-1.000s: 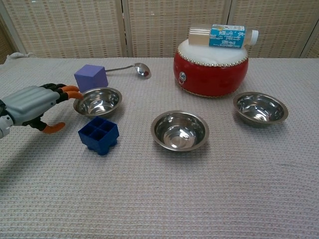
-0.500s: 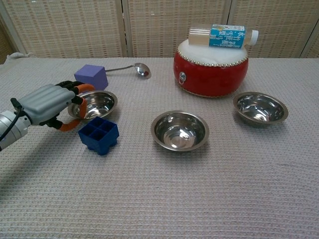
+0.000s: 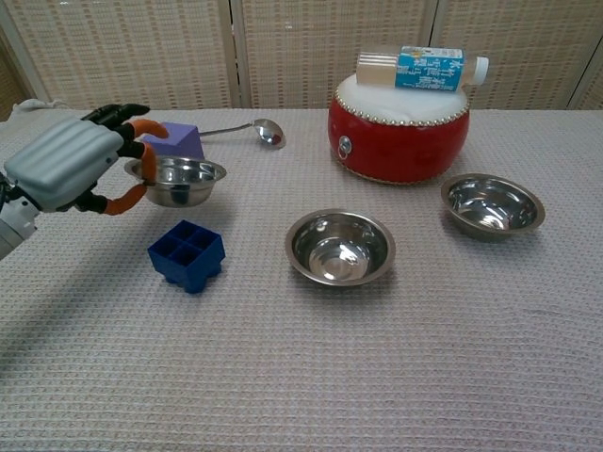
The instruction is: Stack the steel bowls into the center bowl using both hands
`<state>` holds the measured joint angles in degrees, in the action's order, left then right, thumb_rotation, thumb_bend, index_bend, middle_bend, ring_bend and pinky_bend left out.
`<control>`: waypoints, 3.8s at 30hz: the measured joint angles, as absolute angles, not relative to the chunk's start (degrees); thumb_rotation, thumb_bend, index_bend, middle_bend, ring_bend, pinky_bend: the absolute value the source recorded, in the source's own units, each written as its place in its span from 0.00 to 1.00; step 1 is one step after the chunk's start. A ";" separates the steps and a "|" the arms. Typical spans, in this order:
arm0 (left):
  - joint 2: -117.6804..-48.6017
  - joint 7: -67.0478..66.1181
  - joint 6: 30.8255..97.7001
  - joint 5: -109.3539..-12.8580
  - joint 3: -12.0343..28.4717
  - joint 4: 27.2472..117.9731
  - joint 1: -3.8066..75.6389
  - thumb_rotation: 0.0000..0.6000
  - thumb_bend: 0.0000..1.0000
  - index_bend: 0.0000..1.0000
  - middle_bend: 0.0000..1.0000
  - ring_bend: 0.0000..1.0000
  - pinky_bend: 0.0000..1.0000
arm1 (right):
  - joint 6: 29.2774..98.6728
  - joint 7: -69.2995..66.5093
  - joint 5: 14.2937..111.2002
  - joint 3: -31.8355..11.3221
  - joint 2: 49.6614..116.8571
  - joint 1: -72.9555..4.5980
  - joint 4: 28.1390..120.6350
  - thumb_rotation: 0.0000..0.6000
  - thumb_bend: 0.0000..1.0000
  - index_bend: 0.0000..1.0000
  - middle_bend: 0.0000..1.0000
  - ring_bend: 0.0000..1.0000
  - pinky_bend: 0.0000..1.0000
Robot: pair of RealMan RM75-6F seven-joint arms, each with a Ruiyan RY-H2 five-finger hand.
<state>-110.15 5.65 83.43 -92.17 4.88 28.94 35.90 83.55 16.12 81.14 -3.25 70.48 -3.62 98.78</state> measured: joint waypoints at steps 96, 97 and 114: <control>-83.94 -9.00 90.56 -84.85 4.42 75.05 14.94 1.00 0.44 0.00 0.01 0.00 0.08 | 65.70 13.44 86.07 -7.77 94.26 -31.75 80.28 1.00 0.40 0.75 0.10 0.00 0.00; -83.74 -9.02 90.81 -84.79 4.52 75.27 14.69 1.00 0.44 0.00 0.01 0.00 0.08 | 64.98 13.48 86.12 -7.86 94.80 -32.48 80.24 1.00 0.40 0.75 0.10 0.00 0.00; -80.95 -9.56 92.75 -85.53 4.82 78.79 11.61 1.00 0.45 0.00 0.01 0.00 0.08 | 57.60 21.90 79.86 -6.53 91.12 -34.89 88.93 1.00 0.11 0.00 0.00 0.00 0.00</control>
